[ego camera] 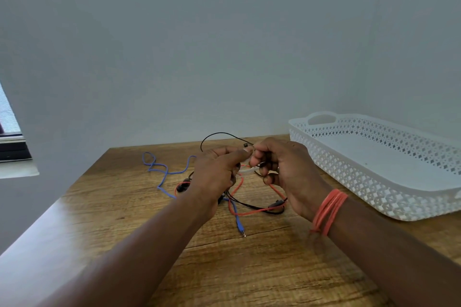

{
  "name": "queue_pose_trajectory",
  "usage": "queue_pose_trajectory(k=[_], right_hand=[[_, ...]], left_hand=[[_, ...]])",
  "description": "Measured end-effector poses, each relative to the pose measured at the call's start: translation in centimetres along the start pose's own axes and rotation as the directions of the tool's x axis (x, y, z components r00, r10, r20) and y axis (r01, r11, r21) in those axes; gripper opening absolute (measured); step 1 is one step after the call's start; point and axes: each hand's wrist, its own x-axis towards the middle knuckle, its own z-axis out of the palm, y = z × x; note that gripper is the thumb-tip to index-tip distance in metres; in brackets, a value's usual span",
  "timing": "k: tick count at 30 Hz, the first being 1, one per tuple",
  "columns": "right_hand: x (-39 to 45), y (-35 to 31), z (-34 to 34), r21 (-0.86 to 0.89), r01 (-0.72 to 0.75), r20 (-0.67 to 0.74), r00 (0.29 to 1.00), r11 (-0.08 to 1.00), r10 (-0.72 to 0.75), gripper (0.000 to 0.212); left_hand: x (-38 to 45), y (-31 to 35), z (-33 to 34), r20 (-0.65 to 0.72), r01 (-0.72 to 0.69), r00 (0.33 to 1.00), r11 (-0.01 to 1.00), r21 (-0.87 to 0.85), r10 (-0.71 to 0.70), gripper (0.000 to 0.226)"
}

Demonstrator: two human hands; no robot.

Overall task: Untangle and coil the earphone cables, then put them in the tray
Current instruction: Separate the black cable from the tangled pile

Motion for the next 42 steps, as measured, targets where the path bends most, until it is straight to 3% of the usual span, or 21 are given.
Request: queue_pose_trajectory(k=[8, 13, 17, 20, 26, 30, 36, 39, 42], right_hand=[[-0.11, 0.05, 0.02, -0.007, 0.01, 0.029, 1.0, 1.0, -0.01, 0.021], [-0.18, -0.01, -0.03, -0.007, 0.013, 0.032, 0.999, 1.0, -0.013, 0.022], [-0.12, 0.04, -0.01, -0.011, 0.014, 0.02, 1.0, 1.0, -0.014, 0.024], [-0.1, 0.03, 0.0, -0.008, 0.015, 0.018, 1.0, 1.0, -0.015, 0.025], [-0.07, 0.05, 0.09, 0.023, 0.016, 0.021, 1.0, 1.0, -0.017, 0.023], [-0.08, 0.09, 0.1, 0.012, 0.026, 0.032, 0.999, 1.0, -0.027, 0.024], [-0.05, 0.2, 0.1, -0.029, 0.035, 0.036, 0.999, 0.999, -0.034, 0.026], [-0.05, 0.23, 0.11, -0.013, 0.041, 0.039, 0.998, 0.999, -0.041, 0.024], [-0.05, 0.18, 0.08, 0.018, 0.05, 0.037, 0.998, 0.999, -0.051, 0.022]], left_hand=[[-0.04, 0.07, 0.02, -0.018, -0.009, 1.0, 1.0, 0.019, 0.009, 0.03], [-0.01, -0.01, 0.02, -0.025, -0.022, 0.999, 0.999, 0.042, 0.023, 0.025], [-0.21, 0.07, 0.04, -0.027, -0.182, 0.981, 0.958, 0.223, 0.193, 0.016], [-0.33, 0.09, 0.25, -0.05, -0.243, 0.963, 0.934, 0.261, 0.264, 0.016], [0.01, -0.07, 0.29, -0.115, -0.138, 0.98, 0.974, 0.179, 0.16, 0.018], [-0.18, -0.05, 0.3, -0.099, -0.144, 0.981, 0.97, 0.197, 0.166, 0.018], [-0.02, -0.31, -0.06, -0.021, -0.342, 0.917, 0.812, 0.474, 0.399, 0.013], [-0.2, -0.21, 0.12, -0.053, -0.337, 0.918, 0.844, 0.416, 0.393, 0.014], [-0.29, 0.05, 0.45, -0.103, -0.233, 0.959, 0.942, 0.241, 0.263, 0.018]])
